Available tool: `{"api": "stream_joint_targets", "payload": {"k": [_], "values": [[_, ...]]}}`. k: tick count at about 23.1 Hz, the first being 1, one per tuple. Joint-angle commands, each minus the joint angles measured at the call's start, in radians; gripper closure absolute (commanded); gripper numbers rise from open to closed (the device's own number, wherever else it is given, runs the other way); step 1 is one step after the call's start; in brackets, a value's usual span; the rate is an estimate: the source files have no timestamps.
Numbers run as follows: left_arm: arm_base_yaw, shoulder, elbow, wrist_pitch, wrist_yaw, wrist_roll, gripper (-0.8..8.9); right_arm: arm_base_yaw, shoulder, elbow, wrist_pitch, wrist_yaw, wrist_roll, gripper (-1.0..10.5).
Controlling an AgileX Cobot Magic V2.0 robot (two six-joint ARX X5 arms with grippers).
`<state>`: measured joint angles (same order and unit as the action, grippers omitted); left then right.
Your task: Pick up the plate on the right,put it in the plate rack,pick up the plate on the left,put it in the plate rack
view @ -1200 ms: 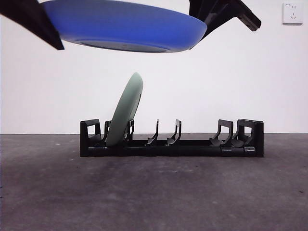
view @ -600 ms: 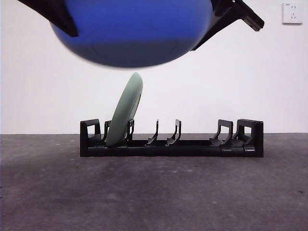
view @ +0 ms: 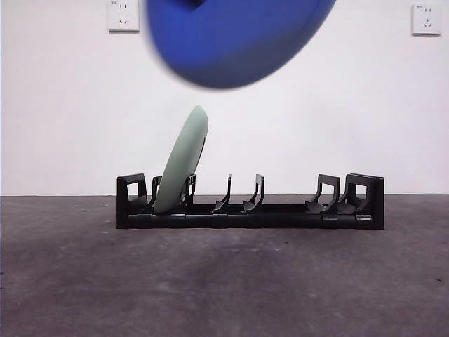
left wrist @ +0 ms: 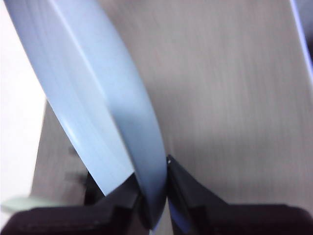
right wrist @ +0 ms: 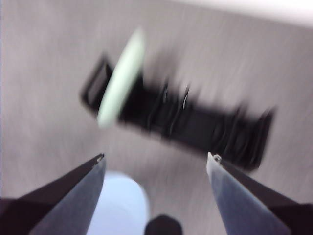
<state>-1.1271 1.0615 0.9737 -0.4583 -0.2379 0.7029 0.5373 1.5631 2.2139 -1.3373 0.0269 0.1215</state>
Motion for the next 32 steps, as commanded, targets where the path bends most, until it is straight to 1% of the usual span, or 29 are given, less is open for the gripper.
{"api": "stream_joint_targets", "payload": {"k": [1, 3, 6, 8, 10, 13, 16, 18, 20, 22, 26, 32], "values": [[0.040, 0.018, -0.001, 0.218, 0.052, -0.293, 8.20, 0.005, -0.057, 0.046, -0.008, 0.004, -0.009, 5.9], [0.094, 0.045, -0.001, 0.360, 0.093, -0.423, 8.20, 0.005, -0.110, 0.050, -0.038, 0.004, -0.010, 5.9], [0.192, 0.111, -0.001, 0.511, 0.150, -0.582, 8.20, 0.006, -0.184, 0.041, -0.040, -0.021, -0.009, 6.0], [0.241, 0.175, -0.001, 0.609, 0.154, -0.647, 8.20, 0.006, -0.225, 0.041, -0.040, -0.067, 0.003, 6.0], [0.272, 0.224, -0.001, 0.674, 0.162, -0.694, 8.20, 0.006, -0.248, 0.041, -0.040, -0.117, 0.007, 6.0], [0.300, 0.296, 0.002, 0.743, 0.161, -0.723, 8.20, 0.006, -0.274, 0.041, -0.040, -0.159, 0.008, 6.0], [0.308, 0.385, 0.042, 0.744, 0.158, -0.726, 8.20, 0.007, -0.288, 0.040, -0.040, -0.178, 0.008, 6.0], [0.313, 0.443, 0.085, 0.734, 0.138, -0.724, 8.20, 0.006, -0.292, 0.040, -0.041, -0.197, 0.007, 6.0], [0.315, 0.493, 0.129, 0.727, 0.108, -0.709, 8.20, 0.006, -0.297, 0.039, -0.041, -0.220, 0.007, 6.0], [0.317, 0.538, 0.175, 0.708, 0.101, -0.698, 8.20, 0.006, -0.299, 0.039, -0.041, -0.234, 0.006, 6.0], [0.332, 0.608, 0.241, 0.681, 0.057, -0.698, 8.20, 0.006, -0.305, 0.038, -0.042, -0.244, 0.006, 6.0], [0.360, 0.667, 0.244, 0.676, 0.055, -0.703, 8.20, 0.006, -0.314, 0.038, -0.042, -0.244, -0.004, 6.0]]}}
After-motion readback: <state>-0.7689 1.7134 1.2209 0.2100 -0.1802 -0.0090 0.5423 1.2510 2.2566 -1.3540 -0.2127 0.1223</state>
